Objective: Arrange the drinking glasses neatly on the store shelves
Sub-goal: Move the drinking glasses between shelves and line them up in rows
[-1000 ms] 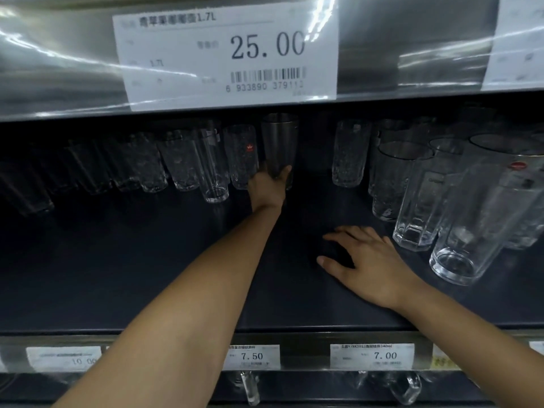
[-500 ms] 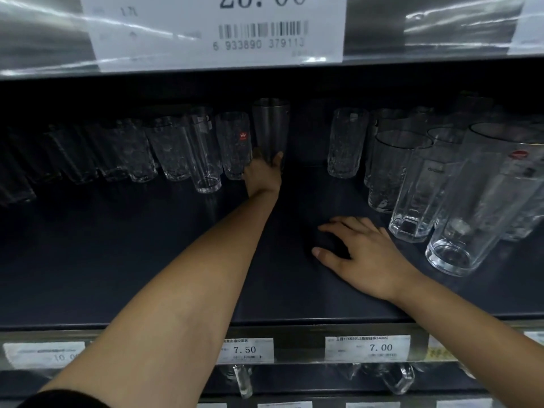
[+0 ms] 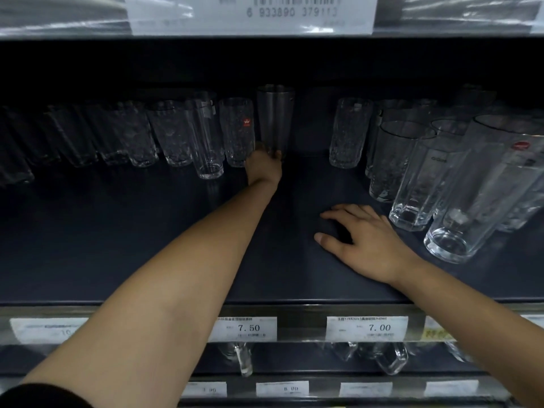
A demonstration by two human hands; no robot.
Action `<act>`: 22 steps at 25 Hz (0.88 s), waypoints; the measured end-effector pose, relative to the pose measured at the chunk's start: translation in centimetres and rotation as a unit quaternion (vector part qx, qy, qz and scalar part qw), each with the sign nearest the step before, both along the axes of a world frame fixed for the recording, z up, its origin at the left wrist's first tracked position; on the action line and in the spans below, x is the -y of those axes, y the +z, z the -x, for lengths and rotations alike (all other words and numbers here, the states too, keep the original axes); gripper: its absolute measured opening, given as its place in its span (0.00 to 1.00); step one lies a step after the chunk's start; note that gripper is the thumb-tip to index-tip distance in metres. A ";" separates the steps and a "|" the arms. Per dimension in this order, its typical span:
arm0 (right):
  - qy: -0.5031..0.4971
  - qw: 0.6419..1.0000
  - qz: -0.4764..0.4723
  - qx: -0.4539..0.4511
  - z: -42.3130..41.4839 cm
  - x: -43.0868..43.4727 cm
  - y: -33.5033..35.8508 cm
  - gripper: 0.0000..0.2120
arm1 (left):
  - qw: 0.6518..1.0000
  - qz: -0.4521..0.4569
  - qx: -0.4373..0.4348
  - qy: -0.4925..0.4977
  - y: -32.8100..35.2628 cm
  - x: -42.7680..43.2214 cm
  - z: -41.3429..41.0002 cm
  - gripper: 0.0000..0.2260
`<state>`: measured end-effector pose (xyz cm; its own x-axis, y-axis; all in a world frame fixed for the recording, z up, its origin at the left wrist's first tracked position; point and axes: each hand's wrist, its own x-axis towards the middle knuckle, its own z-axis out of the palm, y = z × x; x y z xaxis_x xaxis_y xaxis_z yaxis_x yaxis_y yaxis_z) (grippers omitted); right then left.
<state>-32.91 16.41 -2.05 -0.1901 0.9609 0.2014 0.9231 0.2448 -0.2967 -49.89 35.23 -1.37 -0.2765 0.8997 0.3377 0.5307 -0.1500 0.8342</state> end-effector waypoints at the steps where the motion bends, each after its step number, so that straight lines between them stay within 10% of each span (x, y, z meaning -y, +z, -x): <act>1: -0.001 1.000 0.001 0.000 0.0 0.0 0.0 0.27 | 1.000 0.004 -0.003 -0.012 0.0 1.0 0.2 0.13; 12: -0.027 0.989 0.067 -0.129 0.3 1.4 2.0 0.17 | 0.913 0.184 -0.026 -0.364 3.1 19.9 9.1 0.10; 22: -0.210 0.864 -0.096 -0.447 -2.7 14.6 5.2 0.06 | 0.883 0.161 0.137 -0.420 6.4 26.1 2.2 0.08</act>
<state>-30.24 1.84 3.18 0.4822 0.8395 0.2505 0.3648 0.0676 -0.9286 -52.05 9.16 5.05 0.5017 0.8635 0.0514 0.1175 -0.1269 0.9849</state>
